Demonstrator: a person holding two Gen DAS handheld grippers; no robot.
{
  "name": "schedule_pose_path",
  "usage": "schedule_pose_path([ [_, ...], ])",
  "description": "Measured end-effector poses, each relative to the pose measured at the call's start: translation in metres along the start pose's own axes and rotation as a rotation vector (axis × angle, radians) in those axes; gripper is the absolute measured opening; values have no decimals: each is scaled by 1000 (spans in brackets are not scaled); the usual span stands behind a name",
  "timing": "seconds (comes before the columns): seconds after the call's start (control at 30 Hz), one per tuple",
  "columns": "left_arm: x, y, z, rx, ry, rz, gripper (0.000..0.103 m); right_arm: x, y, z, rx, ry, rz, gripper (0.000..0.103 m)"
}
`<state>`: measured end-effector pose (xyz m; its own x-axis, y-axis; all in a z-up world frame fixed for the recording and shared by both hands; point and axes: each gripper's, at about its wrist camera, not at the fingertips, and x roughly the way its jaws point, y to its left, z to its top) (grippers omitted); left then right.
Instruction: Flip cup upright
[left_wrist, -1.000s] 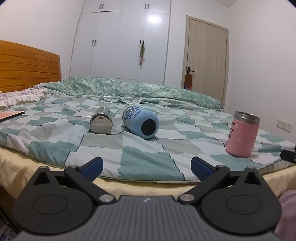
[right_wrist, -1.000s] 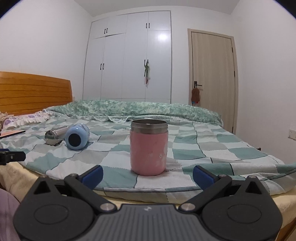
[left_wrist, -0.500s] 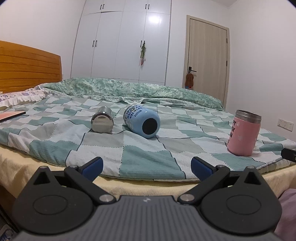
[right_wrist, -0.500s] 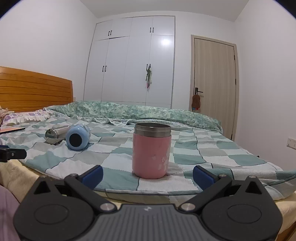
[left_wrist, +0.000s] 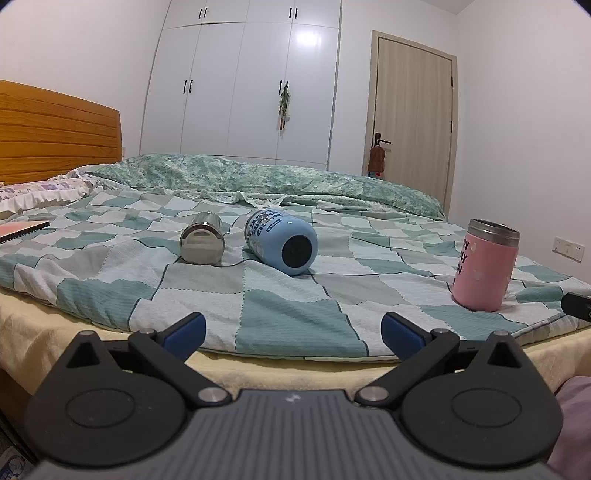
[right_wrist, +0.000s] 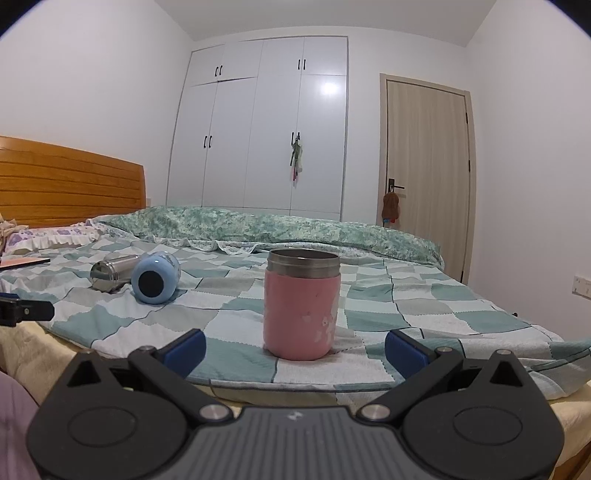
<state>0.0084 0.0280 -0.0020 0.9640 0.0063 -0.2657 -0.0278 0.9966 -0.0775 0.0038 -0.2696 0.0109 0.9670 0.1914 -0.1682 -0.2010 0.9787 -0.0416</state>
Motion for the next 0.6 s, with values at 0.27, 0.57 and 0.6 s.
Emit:
schedule_pose_path([
  [0.27,1,-1,0,-3,-4,-2,103,0,0,0,0,-1,-1,103],
  [0.57,1,-1,0,-3,-4,-2,103,-1,1,0,-1,-4,0,103],
  [0.6,1,-1,0,-3,-4,-2,103,0,1,0,-1,-4,0,103],
])
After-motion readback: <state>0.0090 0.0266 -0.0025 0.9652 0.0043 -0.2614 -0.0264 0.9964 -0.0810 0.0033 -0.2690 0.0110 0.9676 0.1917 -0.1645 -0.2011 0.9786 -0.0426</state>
